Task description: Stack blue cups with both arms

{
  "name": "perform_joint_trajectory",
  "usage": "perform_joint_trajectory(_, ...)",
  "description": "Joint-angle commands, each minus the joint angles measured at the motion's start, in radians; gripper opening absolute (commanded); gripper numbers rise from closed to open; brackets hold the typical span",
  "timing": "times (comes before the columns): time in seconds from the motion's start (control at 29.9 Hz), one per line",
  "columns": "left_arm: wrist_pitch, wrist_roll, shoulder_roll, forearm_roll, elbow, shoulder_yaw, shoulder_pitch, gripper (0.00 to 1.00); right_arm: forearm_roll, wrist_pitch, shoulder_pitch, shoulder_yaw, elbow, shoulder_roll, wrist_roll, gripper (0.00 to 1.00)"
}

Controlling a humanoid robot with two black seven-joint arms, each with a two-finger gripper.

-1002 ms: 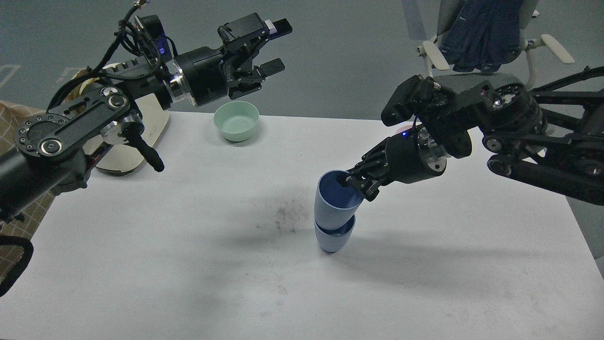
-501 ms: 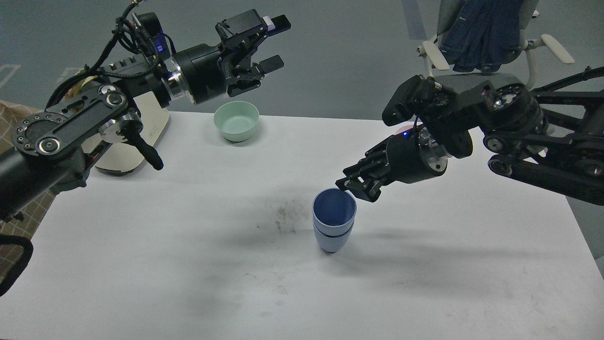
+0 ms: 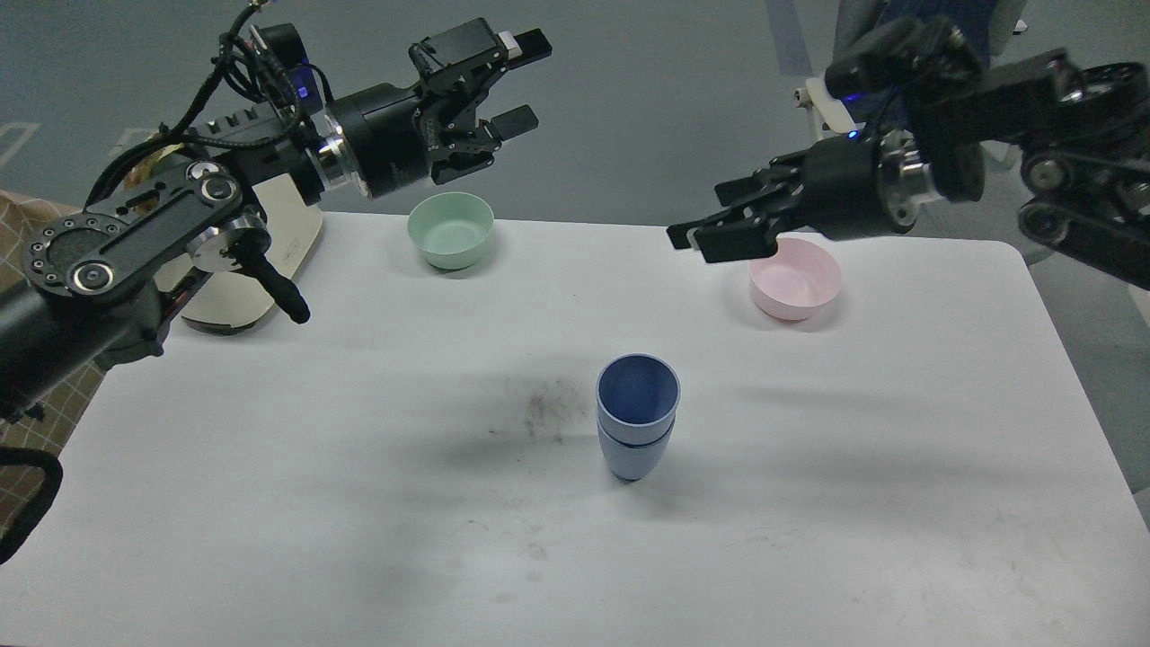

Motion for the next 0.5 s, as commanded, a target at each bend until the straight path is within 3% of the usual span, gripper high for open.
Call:
perform_joint_trajectory(0.0, 0.003, -0.005, -0.006, -0.007, 0.038, -0.004, 0.006, 0.96, 0.177, -0.013, -0.012, 0.039, -0.102, -0.085, 0.002, 1.0)
perform_joint_trajectory(0.17, 0.006, 0.0, -0.015, -0.106, 0.105, -0.046, 0.021, 0.96, 0.546, -0.115, -0.122, 0.137, -0.251, -0.093, 0.028, 1.0)
perform_joint_trajectory(0.3, 0.018, -0.005, -0.019, -0.192, 0.136, -0.046, 0.024, 0.97, 0.744, -0.132, -0.24, 0.249, -0.306, -0.077, 0.062, 1.0)
perform_joint_trajectory(0.47, 0.03, -0.011, -0.105, -0.32, 0.217, -0.069, 0.065, 0.97, 0.918, -0.132, -0.514, 0.501, -0.331, 0.062, 0.117, 1.0)
